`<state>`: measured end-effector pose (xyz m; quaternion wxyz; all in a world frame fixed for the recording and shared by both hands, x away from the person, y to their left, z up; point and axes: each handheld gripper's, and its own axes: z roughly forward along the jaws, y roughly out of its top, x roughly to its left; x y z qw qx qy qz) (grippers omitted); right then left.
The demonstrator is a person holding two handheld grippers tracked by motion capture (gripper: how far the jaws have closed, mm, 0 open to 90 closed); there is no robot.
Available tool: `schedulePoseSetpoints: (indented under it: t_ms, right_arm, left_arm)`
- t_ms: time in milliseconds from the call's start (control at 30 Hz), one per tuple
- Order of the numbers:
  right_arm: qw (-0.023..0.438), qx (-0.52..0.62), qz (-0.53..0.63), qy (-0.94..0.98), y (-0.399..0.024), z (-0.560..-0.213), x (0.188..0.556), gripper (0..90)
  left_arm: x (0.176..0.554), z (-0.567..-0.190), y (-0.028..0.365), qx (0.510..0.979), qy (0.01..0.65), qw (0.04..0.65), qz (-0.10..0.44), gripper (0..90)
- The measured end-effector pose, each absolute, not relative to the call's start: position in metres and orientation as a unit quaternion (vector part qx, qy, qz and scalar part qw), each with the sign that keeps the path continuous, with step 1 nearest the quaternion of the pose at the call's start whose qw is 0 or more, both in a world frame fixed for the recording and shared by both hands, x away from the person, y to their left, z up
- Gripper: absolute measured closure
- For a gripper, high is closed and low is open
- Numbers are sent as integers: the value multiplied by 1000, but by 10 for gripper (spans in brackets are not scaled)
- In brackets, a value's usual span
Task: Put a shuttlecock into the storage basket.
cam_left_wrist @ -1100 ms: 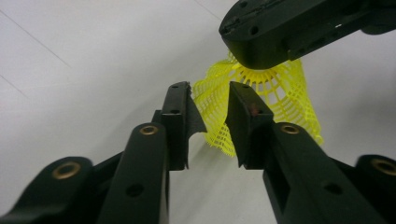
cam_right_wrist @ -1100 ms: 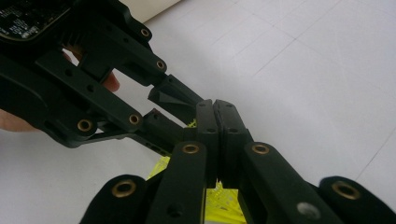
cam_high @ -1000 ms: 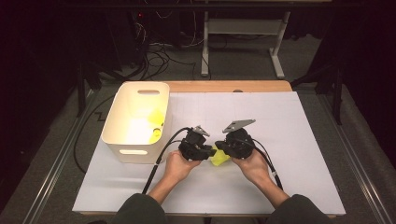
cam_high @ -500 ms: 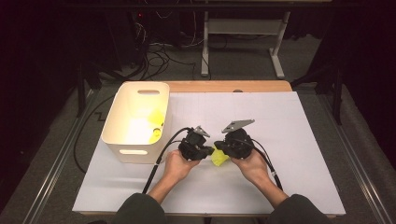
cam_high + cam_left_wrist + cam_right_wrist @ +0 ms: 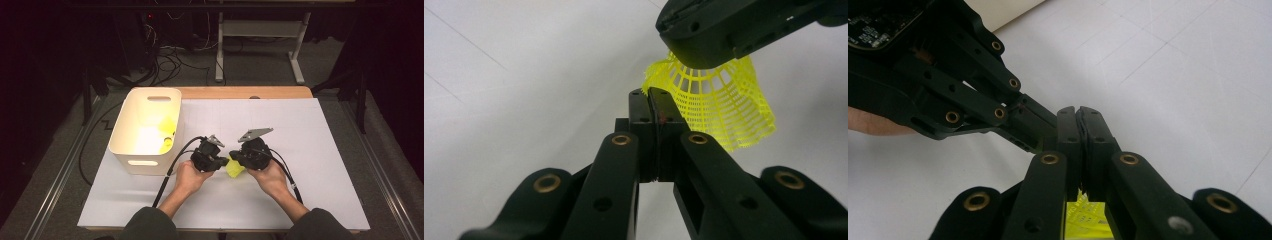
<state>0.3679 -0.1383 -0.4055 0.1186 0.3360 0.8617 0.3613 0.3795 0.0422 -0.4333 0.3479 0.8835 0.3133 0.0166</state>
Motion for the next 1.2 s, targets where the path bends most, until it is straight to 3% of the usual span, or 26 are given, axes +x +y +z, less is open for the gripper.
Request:
schedulePoseSetpoints:
  t_ms: [367, 533, 733, 1200]
  right_arm:
    - [126, 333, 365, 860, -141, -403, 367, 806]
    - [128, 342, 373, 853, -144, -401, 366, 671]
    - [138, 350, 375, 847, -149, -401, 364, 571]
    - [155, 349, 388, 839, -166, -396, 355, 490]
  left_arm:
    - [379, -430, 45, 878, 317, 357, 18, 900]
    - [380, -429, 46, 876, 322, 359, 21, 900]
    - [381, -426, 48, 874, 328, 357, 28, 900]
    - [380, -420, 54, 870, 341, 353, 42, 900]
